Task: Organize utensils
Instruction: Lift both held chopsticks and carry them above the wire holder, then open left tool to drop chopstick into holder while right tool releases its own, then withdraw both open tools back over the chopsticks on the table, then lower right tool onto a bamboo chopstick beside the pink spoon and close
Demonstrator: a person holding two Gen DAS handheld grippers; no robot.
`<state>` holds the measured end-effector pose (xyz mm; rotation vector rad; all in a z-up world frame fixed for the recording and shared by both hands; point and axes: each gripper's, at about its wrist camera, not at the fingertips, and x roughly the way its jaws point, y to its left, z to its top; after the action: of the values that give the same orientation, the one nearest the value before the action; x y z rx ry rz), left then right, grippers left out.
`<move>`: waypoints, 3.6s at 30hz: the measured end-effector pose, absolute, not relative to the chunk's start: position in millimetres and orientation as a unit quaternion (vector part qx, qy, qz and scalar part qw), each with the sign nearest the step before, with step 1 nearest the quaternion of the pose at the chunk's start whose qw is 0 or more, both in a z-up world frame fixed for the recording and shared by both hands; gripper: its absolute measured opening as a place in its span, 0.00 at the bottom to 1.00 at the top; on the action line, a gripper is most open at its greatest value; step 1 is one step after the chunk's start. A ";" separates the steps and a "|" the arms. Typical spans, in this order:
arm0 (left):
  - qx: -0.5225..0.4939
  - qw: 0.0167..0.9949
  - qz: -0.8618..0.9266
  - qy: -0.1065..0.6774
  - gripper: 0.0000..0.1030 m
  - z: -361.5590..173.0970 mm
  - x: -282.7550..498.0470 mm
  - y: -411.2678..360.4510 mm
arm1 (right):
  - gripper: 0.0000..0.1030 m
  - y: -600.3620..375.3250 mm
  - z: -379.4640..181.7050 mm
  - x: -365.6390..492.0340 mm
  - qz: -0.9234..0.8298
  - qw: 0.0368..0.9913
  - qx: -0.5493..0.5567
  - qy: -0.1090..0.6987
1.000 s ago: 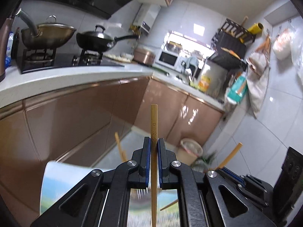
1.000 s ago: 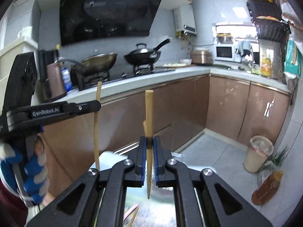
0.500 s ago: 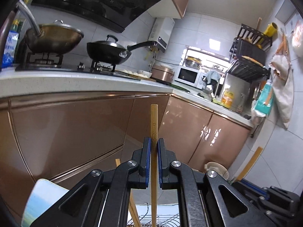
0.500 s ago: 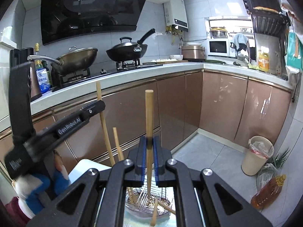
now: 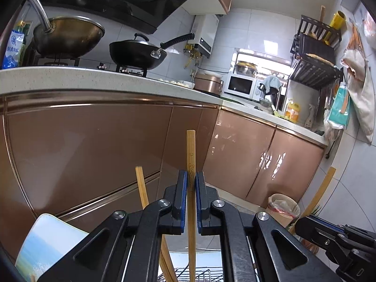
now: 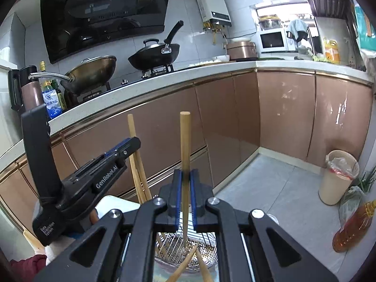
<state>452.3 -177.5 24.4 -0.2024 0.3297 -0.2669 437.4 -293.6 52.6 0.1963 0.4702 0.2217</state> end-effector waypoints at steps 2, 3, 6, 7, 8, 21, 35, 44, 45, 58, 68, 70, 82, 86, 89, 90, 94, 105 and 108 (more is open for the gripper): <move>-0.100 0.972 -0.130 0.166 0.06 19.5 452.4 -177.9 | 0.06 -294.1 48.5 438.3 0.113 0.959 0.098 0.241; -0.099 0.973 -0.128 0.167 0.06 16.7 452.2 -177.7 | 0.06 -295.0 46.7 437.9 0.113 0.958 0.099 0.243; -0.098 0.973 -0.124 0.169 0.06 9.3 451.9 -176.9 | 0.06 -298.3 41.4 436.7 0.112 0.956 0.107 0.251; -0.098 0.973 -0.123 0.170 0.06 7.1 451.4 -176.4 | 0.07 -299.4 39.4 436.3 0.113 0.955 0.110 0.253; -0.098 0.973 -0.122 0.169 0.06 4.9 450.2 -175.5 | 0.07 -300.1 37.2 435.1 0.112 0.954 0.111 0.256; -0.087 0.978 -0.113 0.155 0.37 14.6 416.4 -154.3 | 0.08 -306.5 38.2 412.5 0.099 0.954 0.124 0.256; -0.072 0.977 -0.086 0.180 0.56 87.6 337.7 -73.4 | 0.08 -298.4 108.7 322.8 0.087 0.970 0.111 0.200; -0.064 0.973 -0.058 0.212 0.58 112.7 270.7 -7.5 | 0.08 -272.6 126.5 258.2 0.101 0.970 0.082 0.207; -0.066 0.973 -0.053 0.213 0.59 115.8 261.7 1.0 | 0.08 -268.7 127.7 251.0 0.102 0.969 0.078 0.209; -0.071 0.976 0.005 0.208 0.72 129.2 163.9 65.2 | 0.08 -237.1 141.8 160.8 0.117 0.972 0.053 0.197; -0.063 0.978 0.010 0.197 0.81 118.8 105.0 82.7 | 0.29 -219.4 117.5 112.8 0.115 0.973 0.055 0.191; -0.061 0.978 0.008 0.200 0.81 113.4 95.8 85.9 | 0.29 -214.8 108.7 107.8 0.114 0.972 0.056 0.196; -0.064 0.972 0.002 0.227 0.81 91.1 82.3 99.6 | 0.29 -191.5 80.1 94.9 0.115 0.968 0.046 0.220; -0.065 0.969 0.004 0.237 0.81 80.0 85.2 101.2 | 0.29 -190.7 63.3 100.0 0.114 0.964 0.050 0.237; -0.051 0.966 0.009 0.254 0.81 66.7 89.2 96.4 | 0.29 -192.9 49.2 109.7 0.113 0.959 0.056 0.254; -0.045 0.964 0.010 0.261 0.81 62.7 92.0 94.6 | 0.29 -194.0 44.3 113.8 0.113 0.957 0.057 0.260; -0.034 0.954 0.016 0.297 0.81 45.3 115.0 89.5 | 0.29 -196.0 29.1 133.4 0.116 0.950 0.059 0.283; -0.038 0.918 0.008 0.394 0.81 -16.5 178.7 85.7 | 0.29 -197.7 -18.3 190.7 0.117 0.927 0.062 0.350; -0.037 0.908 0.007 0.418 0.81 -35.9 194.5 86.3 | 0.29 -195.6 -36.9 208.6 0.118 0.918 0.063 0.374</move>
<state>194.5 86.3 -35.9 -0.0767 0.8621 0.0143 208.6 -195.6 -36.9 0.1286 0.7692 0.2424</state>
